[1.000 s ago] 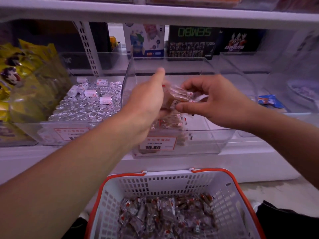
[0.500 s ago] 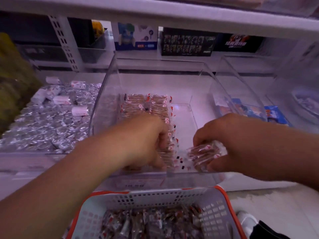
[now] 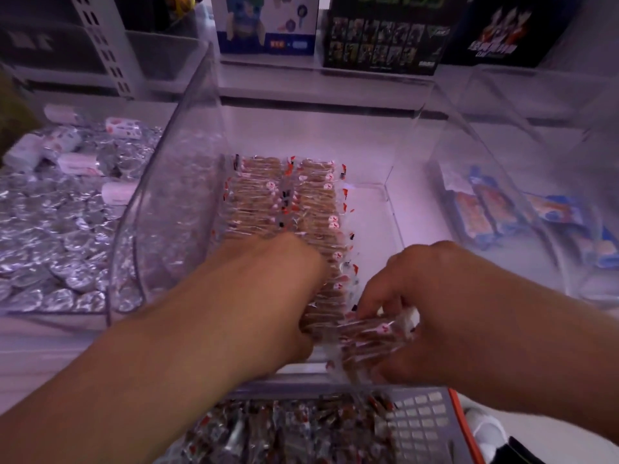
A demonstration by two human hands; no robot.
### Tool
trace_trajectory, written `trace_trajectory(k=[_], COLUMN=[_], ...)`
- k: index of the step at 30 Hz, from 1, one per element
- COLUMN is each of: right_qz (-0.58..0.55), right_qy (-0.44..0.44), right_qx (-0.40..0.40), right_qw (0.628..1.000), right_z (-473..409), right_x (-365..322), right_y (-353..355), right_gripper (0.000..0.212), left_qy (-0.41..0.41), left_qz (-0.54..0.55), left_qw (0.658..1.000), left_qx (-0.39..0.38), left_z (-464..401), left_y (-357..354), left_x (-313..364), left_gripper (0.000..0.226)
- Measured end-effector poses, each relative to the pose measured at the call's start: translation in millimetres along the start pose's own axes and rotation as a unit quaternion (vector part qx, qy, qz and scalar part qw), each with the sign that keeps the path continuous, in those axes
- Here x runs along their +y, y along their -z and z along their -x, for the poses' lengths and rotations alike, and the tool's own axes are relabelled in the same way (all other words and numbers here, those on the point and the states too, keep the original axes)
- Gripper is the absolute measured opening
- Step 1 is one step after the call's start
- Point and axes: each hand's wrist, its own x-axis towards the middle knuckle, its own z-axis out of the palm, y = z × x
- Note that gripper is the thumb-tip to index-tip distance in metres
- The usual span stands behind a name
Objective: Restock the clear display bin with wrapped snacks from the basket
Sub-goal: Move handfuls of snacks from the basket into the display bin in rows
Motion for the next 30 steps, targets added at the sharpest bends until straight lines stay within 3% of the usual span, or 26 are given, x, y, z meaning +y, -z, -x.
trace_trajectory(k=[4,11,21,24,26,30], right_qz=[-0.038,-0.166,-0.222,-0.212,-0.184,-0.153], right_qy=[-0.051,-0.066,-0.031,-0.066,-0.098,-0.105], right_qx=[0.024,-0.042,-0.078,-0.051,-0.014,0.000], right_qw=[0.998,0.983,0.971,0.974,0.978,0.983], right_z=[-9.2,-10.1,-6.2,-6.9,-8.9,-12.6], right_x=[4.2,1.4,4.6,-0.9,-4.8,-15.4], right_y=[-11.1,-16.0,-18.0,-18.2,-18.9,-19.2], right_gripper=[0.055,0.037,0.011,0.034,0.052,0.059], left_qy=[0.014,0.037,0.010,0.006,0.016,0.044], left_qz=[0.011,0.127,0.136,0.135,0.137,0.107], left_qw=[1.000,0.989,0.988,0.989,0.988,0.987], left_qx=[0.013,-0.067,-0.069,-0.056,-0.064,-0.113], left_z=[0.6,4.6,7.7,11.4,12.6,10.9], left_y=[-0.2,10.0,9.1,10.0,12.2,16.1], left_x=[1.3,-7.3,-10.6,-8.3,-5.9,-0.6], left_gripper=[0.036,0.024,0.019,0.013,0.025,0.049])
